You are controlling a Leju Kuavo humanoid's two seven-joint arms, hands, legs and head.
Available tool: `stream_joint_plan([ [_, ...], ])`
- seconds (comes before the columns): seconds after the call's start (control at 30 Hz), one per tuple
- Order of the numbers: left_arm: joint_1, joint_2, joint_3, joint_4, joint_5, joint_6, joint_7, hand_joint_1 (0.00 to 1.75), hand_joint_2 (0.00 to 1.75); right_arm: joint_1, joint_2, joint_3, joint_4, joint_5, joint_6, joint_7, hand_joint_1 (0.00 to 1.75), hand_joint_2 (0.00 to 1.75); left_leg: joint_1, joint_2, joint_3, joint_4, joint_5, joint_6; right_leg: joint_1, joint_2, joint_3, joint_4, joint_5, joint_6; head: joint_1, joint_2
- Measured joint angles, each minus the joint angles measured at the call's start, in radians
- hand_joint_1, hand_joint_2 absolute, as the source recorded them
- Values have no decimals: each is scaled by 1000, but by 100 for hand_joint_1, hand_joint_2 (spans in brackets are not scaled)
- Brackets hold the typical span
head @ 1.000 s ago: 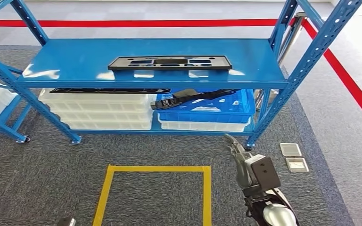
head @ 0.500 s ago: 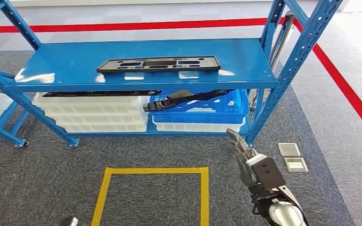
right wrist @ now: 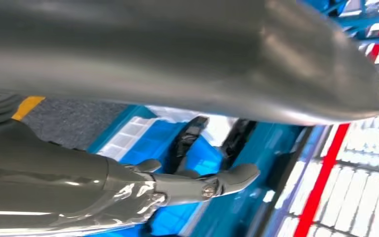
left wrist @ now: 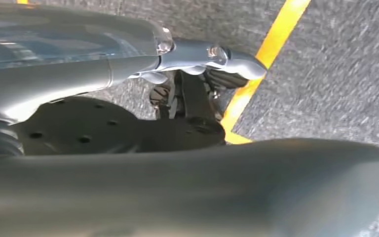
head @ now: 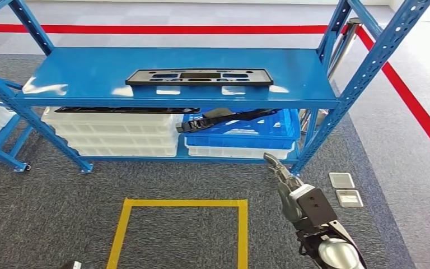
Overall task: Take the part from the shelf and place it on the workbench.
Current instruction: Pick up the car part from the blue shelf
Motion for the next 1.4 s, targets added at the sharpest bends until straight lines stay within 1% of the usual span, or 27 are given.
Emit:
stream_joint_plan([
  [0.07,0,-2,3,0,0,-1,-1,0,0,3,-6,1,1,-3,-1,0,0,0,0,0,1,-1,0,3,-1,0,-61,125,-54,4,0,0],
  [0.1,0,-2,4,0,0,-2,-1,0,0,7,-10,1,2,-4,-1,0,0,0,0,0,1,-1,-1,3,-1,0,-83,166,-62,6,0,0],
  [0.13,1,-3,5,0,0,-2,-1,0,0,10,-13,2,3,-4,-2,0,0,0,0,0,2,0,-1,3,-1,0,-89,174,-51,8,0,0],
  [0.17,1,-3,6,0,0,-2,-2,0,0,11,-16,2,3,-5,-2,0,0,0,0,0,3,1,-3,1,-2,-1,-75,139,-22,10,0,0],
  [0.2,1,-3,6,0,0,-2,-2,0,0,12,-18,2,3,-5,-3,0,0,0,1,-1,6,2,-5,-1,-2,-1,-45,72,19,10,0,0],
  [0.27,0,-4,6,0,0,-3,-2,0,0,12,-20,3,2,-6,-3,0,0,0,-2,-1,8,7,-12,-10,-1,-1,11,-50,67,5,0,0],
  [0.3,0,-4,6,0,-1,-3,-2,0,0,13,-22,4,2,-6,-3,0,0,0,-3,-1,8,9,-15,-15,0,0,25,-81,74,-1,0,0],
  [0.4,-1,-4,7,0,-5,-3,-4,0,0,15,-24,5,1,-7,-3,0,0,0,-3,-2,10,9,-19,-24,2,2,29,-91,72,-20,-1,0],
  [0.47,-2,-4,7,0,-9,-3,-5,0,0,15,-25,6,-1,-8,-4,0,0,0,-2,-2,0,39,-43,-33,-3,0,33,-94,72,-31,-1,0],
  [0.5,-2,-4,7,0,-10,-3,-5,0,0,14,-25,6,-2,-8,-4,0,0,0,0,-2,-20,83,-69,-38,-6,-1,34,-95,72,-35,-1,0],
  [0.57,-1,-4,7,0,-12,-3,-5,0,0,16,-25,7,-3,-8,-3,-1,0,0,3,-2,-87,218,-128,-46,-6,-2,35,-95,69,-39,-1,0],
  [0.6,0,-4,7,0,-12,-3,-5,0,0,18,-25,7,-3,-8,-3,-1,0,0,4,-2,-116,274,-143,-48,-6,-2,36,-95,68,-40,-1,0],
  [0.63,2,-4,7,0,-12,-3,-5,0,0,19,-25,7,-3,-8,-3,-1,0,0,4,-2,-132,296,-139,-48,-5,-2,38,-94,66,-41,-1,0],
  [0.67,3,-4,7,0,-12,-3,-5,0,0,20,-25,7,-3,-8,-3,-1,0,0,4,-2,-127,277,-113,-46,-5,-1,42,-94,63,-40,-1,0],
  [0.73,2,-4,7,0,-14,-3,-5,0,0,20,-25,7,-3,-8,-3,-1,0,0,3,-2,-76,153,-35,-37,-5,1,53,-95,56,-37,-1,0],
  [0.77,2,-4,7,0,-14,-2,-6,0,0,20,-25,8,-3,-8,-4,-1,0,0,1,-3,-50,93,-6,-33,-4,1,56,-94,52,-33,-1,0],
  [0.8,1,-4,7,0,-16,-2,-6,0,0,19,-25,8,-3,-8,-4,-1,0,0,-2,-3,-32,51,6,-28,-3,2,58,-94,50,-29,-2,0],
  [0.87,1,-4,6,0,-18,-2,-6,0,0,20,-25,8,-3,-9,-5,-1,0,0,-7,-4,-23,27,1,-22,-2,1,57,-96,48,-19,-2,0],
  [0.97,2,-4,6,0,-20,-1,-7,0,0,20,-26,8,-6,-11,-6,-1,0,0,-3,-3,-11,8,1,-11,-3,1,58,-86,33,-3,-1,0],
  [1.03,1,-4,7,0,-21,-1,-8,0,0,21,-28,8,-9,-12,-7,-1,0,0,1,-2,-1,-1,2,-3,-3,1,20,-1,-13,2,-1,0],
  [1.1,0,-5,6,0,-22,-1,-8,0,0,26,-31,8,-9,-14,-7,-1,0,0,1,-1,2,-2,-3,1,-4,1,-53,131,-62,6,-1,0],
  [1.13,1,-5,6,0,-22,-1,-8,0,0,30,-32,8,-9,-15,-8,-1,0,0,1,-2,5,-2,-6,2,-4,1,-80,171,-65,7,-1,0],
  [1.17,2,-5,6,0,-23,0,-8,0,0,33,-33,8,-9,-16,-8,-1,0,0,1,-2,9,-1,-9,1,-4,1,-89,173,-47,9,-1,0],
  [1.2,3,-5,7,0,-24,0,-8,0,0,34,-34,8,-9,-17,-8,-1,0,0,1,-2,15,-1,-14,-1,-4,0,-78,135,-11,10,-1,0],
  [1.27,3,-5,7,0,-27,1,-8,0,0,34,-35,9,-9,-18,-8,-1,0,0,-1,-3,30,0,-27,-9,-3,-1,-25,5,65,7,-1,0],
  [1.33,1,-5,7,1,-30,1,-9,0,0,35,-36,10,-10,-19,-9,-1,0,0,-4,-4,36,4,-37,-19,0,-1,10,-73,86,-4,-2,0],
  [1.4,-1,-5,7,1,-30,2,-9,0,0,37,-37,10,-12,-20,-10,-1,0,0,-4,-4,37,3,-41,-25,1,0,16,-83,75,-17,-2,0],
])
